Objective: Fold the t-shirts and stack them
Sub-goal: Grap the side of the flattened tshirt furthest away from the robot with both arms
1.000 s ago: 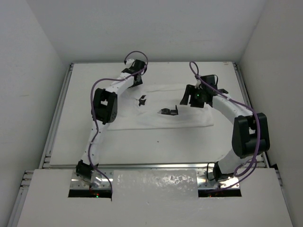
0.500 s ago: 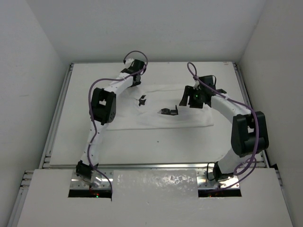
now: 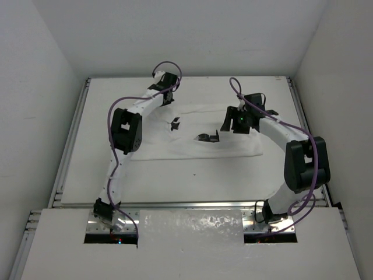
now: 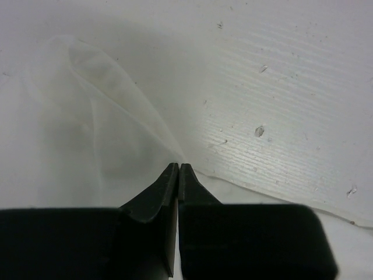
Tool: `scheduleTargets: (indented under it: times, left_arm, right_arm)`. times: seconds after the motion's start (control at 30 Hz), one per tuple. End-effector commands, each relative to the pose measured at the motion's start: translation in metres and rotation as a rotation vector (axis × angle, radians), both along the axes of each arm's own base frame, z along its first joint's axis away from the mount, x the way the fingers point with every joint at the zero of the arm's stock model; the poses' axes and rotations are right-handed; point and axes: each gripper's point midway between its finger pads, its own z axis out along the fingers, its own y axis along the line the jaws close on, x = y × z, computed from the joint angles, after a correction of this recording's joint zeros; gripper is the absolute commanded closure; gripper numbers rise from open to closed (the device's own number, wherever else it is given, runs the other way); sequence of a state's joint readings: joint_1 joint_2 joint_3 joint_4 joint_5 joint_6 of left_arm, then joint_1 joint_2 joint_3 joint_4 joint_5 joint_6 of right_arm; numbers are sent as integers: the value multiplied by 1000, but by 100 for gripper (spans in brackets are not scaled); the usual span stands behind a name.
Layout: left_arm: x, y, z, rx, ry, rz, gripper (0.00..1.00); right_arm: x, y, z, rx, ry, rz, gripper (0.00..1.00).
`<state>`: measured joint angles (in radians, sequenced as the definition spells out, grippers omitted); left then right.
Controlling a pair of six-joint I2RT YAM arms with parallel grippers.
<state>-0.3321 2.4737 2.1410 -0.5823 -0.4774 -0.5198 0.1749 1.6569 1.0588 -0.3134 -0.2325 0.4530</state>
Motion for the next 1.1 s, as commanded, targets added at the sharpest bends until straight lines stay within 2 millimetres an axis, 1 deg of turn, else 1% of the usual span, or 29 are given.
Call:
scheduleTargets:
  times: [0.0,0.03,0.07,0.1,0.13,0.17,0.23,0.27,0.3,0.33,0.37,0.4,0.43,0.47,0.5,0.53,0.57,0.6,0.63,0.67,0.7,0.77,0.83,0.87,0.9,0.93,0.97,1.0,1.07]
  left_arm:
    - [1,5,30,-23,-50,0,100]
    - [-1,6,32,-23,-49,1,100]
    - [-4,9,42,-19,-62,15,100]
    - [-8,13,46,-15,-64,29,100]
    - [-19,19,38,-7,-41,49,100]
    - [-23,31,59,-13,-75,86,100]
    - [-37,47,72,-48,-100,122,100]
    - [-42,48,79,-59,-117,127,100]
    - [-45,56,83,-68,-128,143,100]
    - [-47,60,102,-88,-176,149,100]
    - [-55,67,98,-81,-166,159,100]
    - [-57,70,100,-83,-171,162,100]
    - [-58,71,111,-97,-195,159,100]
    - [-59,76,108,-108,-187,160,100]
    - [-60,78,109,-114,-187,157,100]
    - [-59,79,108,-121,-182,153,100]
    - [-58,80,106,-136,-173,142,100]
    - [-59,81,104,-138,-168,137,100]
    - [-58,81,104,-143,-168,135,100]
    - [-58,81,103,-145,-166,131,100]
    - [-57,79,102,-151,-166,124,100]
    - [-57,77,101,-163,-163,112,100]
    - [-57,77,99,-166,-159,110,100]
    - [-58,76,98,-168,-156,108,100]
    - [-59,76,98,-171,-158,106,100]
    - [-59,76,97,-175,-157,101,100]
    - [-60,76,97,-174,-156,98,100]
    - [-60,76,97,-173,-155,96,100]
    - [-62,78,96,-165,-153,98,100]
  right_arm:
    - [16,7,15,12,-74,25,35]
    - [17,7,15,14,-73,22,35]
    - [20,6,15,11,-86,11,35]
    - [25,5,17,4,-97,2,35]
    - [29,3,18,-7,-101,-7,35]
    - [42,-3,28,-39,-136,-32,35]
    - [61,-13,33,-98,-155,-77,34]
    - [61,-20,21,-131,-126,-99,34]
    - [78,-33,31,-168,-156,-155,33]
    - [84,-40,16,-198,-125,-181,33]
    - [91,-47,15,-210,-122,-216,33]
    - [107,-57,24,-219,-145,-257,33]
    - [113,-68,8,-262,-117,-299,33]
    - [129,-74,19,-277,-154,-325,33]
    - [138,-83,20,-303,-168,-348,33]
    - [142,-97,3,-374,-132,-368,33]
    - [161,-108,20,-389,-170,-405,33]
    - [167,-118,19,-413,-159,-427,33]
    - [166,-126,0,-439,-104,-430,33]
    - [179,-138,10,-436,-125,-457,33]
    - [178,-143,6,-443,-96,-465,34]
    - [190,-152,-1,-450,-89,-473,34]
    - [194,-160,-6,-473,-83,-476,34]
    - [203,-165,-7,-485,-88,-487,35]
    - [204,-169,-9,-501,-78,-487,34]
    - [210,-172,-3,-515,-98,-485,34]
    - [211,-173,-7,-527,-95,-483,34]
    - [211,-181,-14,-531,-84,-485,35]
    - [211,-195,-17,-514,-69,-505,36]
